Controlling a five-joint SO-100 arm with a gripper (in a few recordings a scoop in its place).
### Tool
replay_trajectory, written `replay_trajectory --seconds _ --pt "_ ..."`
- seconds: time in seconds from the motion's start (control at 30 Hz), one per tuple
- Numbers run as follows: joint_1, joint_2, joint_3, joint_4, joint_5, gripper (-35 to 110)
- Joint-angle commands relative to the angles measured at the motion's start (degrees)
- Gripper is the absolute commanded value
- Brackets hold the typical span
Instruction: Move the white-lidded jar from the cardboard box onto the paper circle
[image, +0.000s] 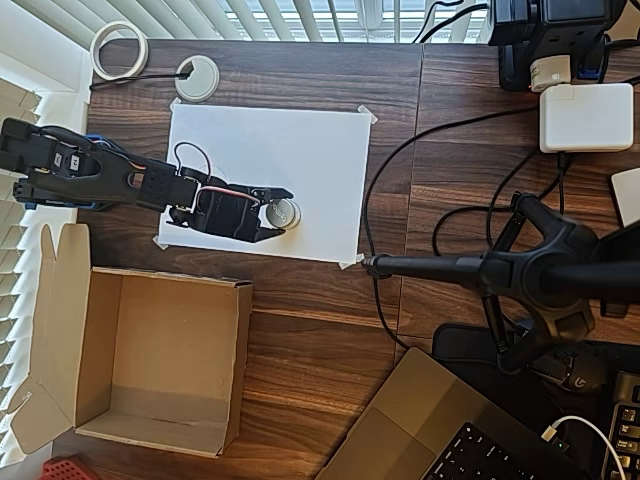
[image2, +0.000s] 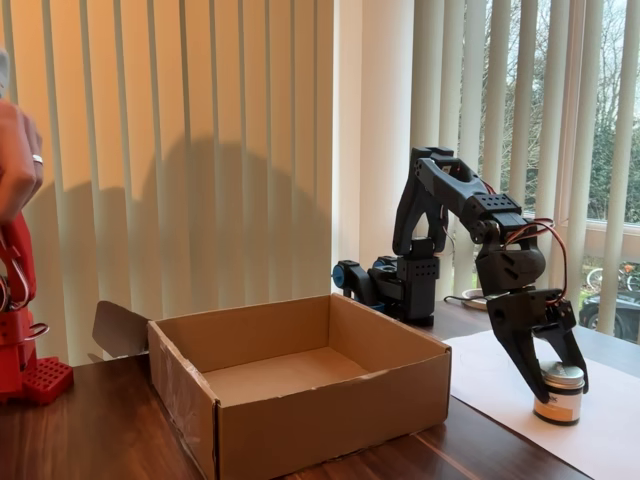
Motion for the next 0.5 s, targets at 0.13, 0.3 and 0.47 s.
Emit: replay_trajectory --seconds 0.13,0.3,0.47 --pt "0.79 10.81 3.08 -3.08 0.09 36" --pt "0.79 18.81 6.86 -4.39 0.18 35" --pt "-0.7 30.23 14.33 -9.32 6.94 35"
